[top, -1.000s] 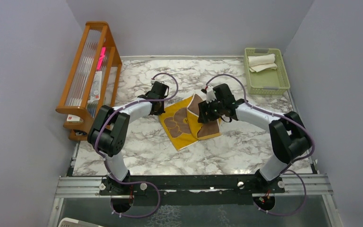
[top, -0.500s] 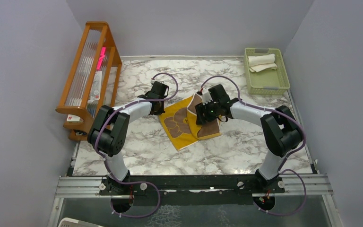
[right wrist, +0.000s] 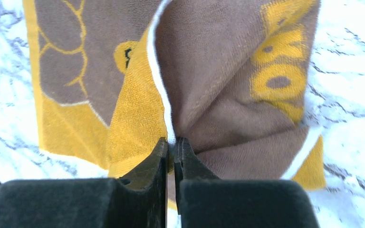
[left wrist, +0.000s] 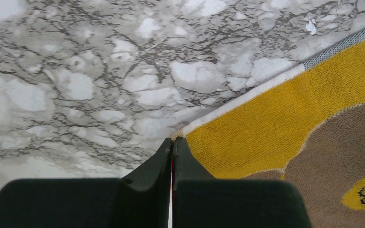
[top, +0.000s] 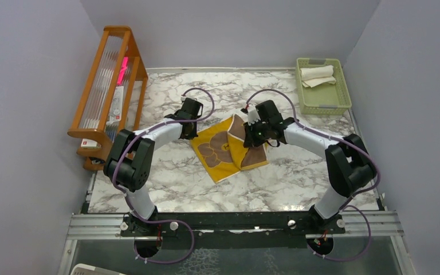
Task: Roll the towels
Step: Flatten out the towel at the center of the board.
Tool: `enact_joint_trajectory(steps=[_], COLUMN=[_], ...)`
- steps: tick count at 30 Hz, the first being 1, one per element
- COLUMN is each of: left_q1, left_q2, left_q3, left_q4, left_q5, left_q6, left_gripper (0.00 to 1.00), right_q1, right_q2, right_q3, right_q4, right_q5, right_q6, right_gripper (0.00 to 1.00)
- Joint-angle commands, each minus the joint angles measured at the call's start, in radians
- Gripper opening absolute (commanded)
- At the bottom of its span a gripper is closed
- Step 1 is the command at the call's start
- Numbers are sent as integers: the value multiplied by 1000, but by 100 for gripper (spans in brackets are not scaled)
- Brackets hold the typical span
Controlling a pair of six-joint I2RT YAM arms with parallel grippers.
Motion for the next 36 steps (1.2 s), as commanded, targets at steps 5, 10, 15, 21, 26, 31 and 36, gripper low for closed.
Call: enact_joint_trajectory(steps=[5,10,15,21,26,31,36], left_q1=[163,275,288,288,287,288,287], left_q2=[-234,-383,-555,-839,-1008,-948,-816], left_q3=[176,503,542,464,395,323,170], left_q4=[-136,-286,-364,-427,-465,-495,-416], left_q5=[9,-28,-91,-77,104,158,183], left_q6=[93,195,206,163,174,187,158], left_gripper=[0,0,0,0,0,0,0], right_q1=[-33,-48,-48,-48,-49,-48,-48], right_q2=[-272,-396,-525,-736,-863,-842,-724], right_q3=[169,359,363,292,270,201,64], right_q4=[-95,-156,-237,-342,-426,-406,-253], right_q5=[203,441,437,361,265,207,235], right_q6=[29,0,-16,35,71,89,137], right_gripper=[0,0,0,1,1,1,1])
